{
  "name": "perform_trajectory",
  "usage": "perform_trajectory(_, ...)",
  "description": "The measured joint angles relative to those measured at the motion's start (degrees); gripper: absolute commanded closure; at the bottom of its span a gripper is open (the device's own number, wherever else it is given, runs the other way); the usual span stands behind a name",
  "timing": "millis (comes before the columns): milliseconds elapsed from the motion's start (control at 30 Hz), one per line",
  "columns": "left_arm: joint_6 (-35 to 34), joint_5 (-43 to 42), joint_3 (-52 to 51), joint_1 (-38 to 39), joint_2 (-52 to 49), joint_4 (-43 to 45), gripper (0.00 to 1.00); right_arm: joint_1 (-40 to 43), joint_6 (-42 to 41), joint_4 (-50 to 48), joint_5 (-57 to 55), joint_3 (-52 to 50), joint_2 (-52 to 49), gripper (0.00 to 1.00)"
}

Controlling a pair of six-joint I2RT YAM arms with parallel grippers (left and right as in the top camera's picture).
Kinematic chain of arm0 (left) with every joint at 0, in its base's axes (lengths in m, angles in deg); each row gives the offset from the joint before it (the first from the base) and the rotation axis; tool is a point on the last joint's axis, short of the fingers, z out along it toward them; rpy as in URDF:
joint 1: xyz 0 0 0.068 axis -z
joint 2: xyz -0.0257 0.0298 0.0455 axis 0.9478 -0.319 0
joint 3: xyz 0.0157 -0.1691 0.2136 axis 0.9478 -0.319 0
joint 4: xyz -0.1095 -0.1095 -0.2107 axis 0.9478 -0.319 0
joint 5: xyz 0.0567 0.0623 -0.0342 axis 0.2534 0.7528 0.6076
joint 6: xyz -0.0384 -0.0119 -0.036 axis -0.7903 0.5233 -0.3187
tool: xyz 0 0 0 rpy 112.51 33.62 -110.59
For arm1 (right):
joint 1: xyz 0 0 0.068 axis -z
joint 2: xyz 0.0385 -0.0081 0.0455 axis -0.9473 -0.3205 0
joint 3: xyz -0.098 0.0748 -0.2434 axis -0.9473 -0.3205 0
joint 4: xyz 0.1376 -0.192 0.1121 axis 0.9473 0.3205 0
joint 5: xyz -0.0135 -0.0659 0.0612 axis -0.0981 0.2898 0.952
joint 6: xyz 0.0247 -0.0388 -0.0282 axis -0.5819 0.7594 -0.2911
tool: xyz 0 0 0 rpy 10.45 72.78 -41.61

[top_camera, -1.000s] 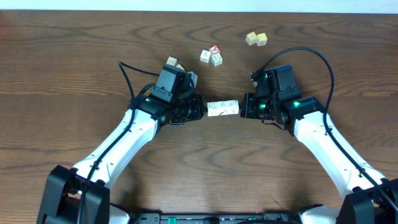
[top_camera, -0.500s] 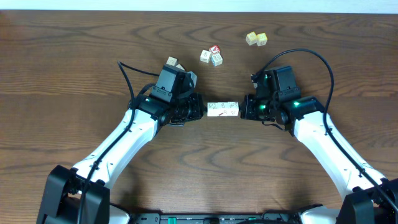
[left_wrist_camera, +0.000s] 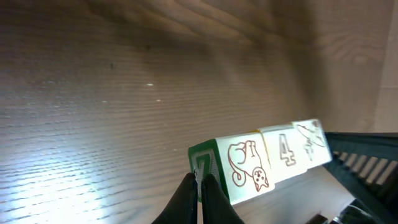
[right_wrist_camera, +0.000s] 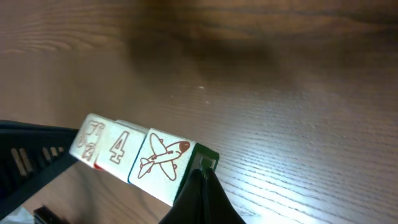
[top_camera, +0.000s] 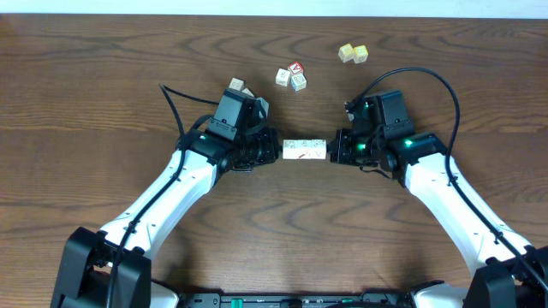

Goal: Lift 3 blocks
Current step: 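Hold the three-block row raised between both grippers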

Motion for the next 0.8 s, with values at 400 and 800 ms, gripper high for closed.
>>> perform_trajectory(400,-0.24,1.14,-0.22,-0.22,-0.02,-0.57,0.92,0.0,-0.63,-0.44,2.86,0.04,2.05,0.99)
perform_trajectory(800,-0.24,0.76,-0.63,-0.22,-0.07,-0.59,0.93,0.0,-0.66,0.61,3.21,0.2,2.12,0.99)
